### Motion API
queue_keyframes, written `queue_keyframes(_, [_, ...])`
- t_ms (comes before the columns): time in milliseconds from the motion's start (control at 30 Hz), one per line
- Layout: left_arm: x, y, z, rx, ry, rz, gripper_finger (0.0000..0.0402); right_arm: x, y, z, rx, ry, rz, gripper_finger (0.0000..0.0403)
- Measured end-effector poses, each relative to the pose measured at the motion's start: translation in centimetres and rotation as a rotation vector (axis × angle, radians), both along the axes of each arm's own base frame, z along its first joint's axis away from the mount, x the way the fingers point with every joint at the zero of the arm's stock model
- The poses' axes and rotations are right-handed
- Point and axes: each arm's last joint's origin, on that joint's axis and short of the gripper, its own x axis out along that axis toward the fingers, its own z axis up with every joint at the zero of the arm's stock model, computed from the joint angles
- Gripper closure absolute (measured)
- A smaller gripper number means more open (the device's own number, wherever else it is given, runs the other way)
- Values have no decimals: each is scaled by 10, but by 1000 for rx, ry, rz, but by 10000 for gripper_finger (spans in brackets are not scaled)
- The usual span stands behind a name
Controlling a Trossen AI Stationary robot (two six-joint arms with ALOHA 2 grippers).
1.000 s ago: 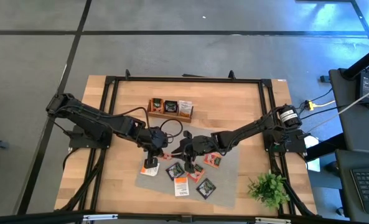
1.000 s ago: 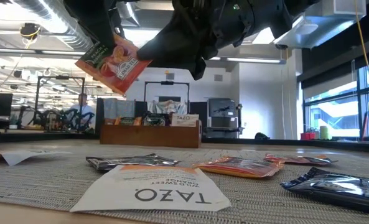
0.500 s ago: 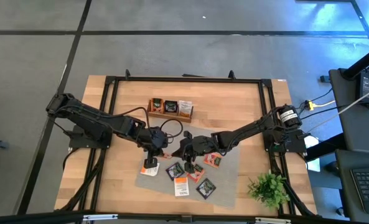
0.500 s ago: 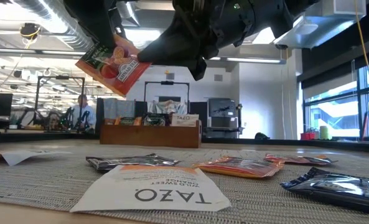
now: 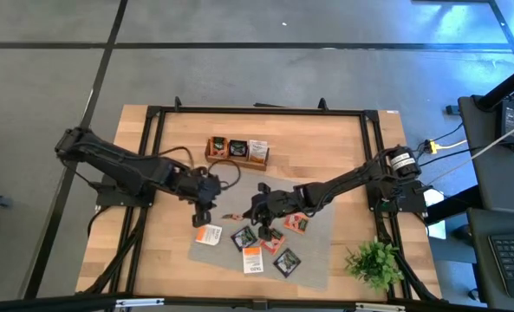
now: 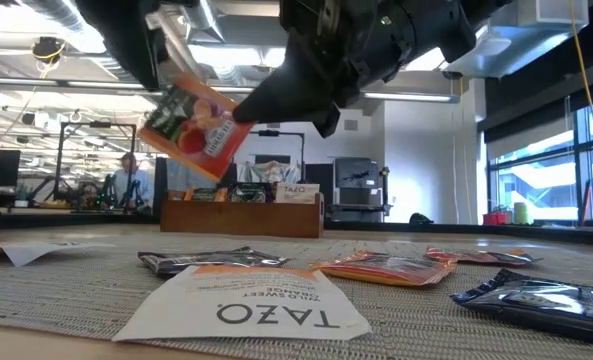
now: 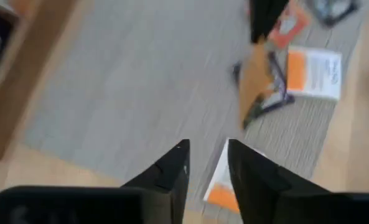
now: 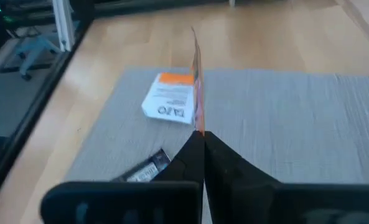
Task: Pick & Place Tea
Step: Put the orange tea bag into the left section of the wooden organizer
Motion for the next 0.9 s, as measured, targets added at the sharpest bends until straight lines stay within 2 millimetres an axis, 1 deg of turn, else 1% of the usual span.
queue_keyframes(67, [-8,-2,4,8,-62,21,282,-2,-2,3,-27,6,-26,400])
queue_keyframes(233, [-25,-6,-3,-4,-224,75,256,-8,-5,20,-131,-27,-103,400])
queue_keyframes(333, [-28,-7,-10,-3,-328,95,243,-7,-4,25,-134,-64,-83,400])
queue_keyframes(433, [-29,-8,-18,-16,-387,96,235,-7,-4,26,-130,-76,-79,400])
queue_keyframes(533, [-30,-8,-26,-16,-389,97,233,-7,-4,26,-129,-75,-79,400])
queue_keyframes(667, [-28,-8,-26,-7,-392,88,236,-6,-3,29,-110,-99,-59,400])
queue_keyframes(900, [-28,-9,-26,54,-388,-25,243,-4,-2,34,-95,-154,-59,400])
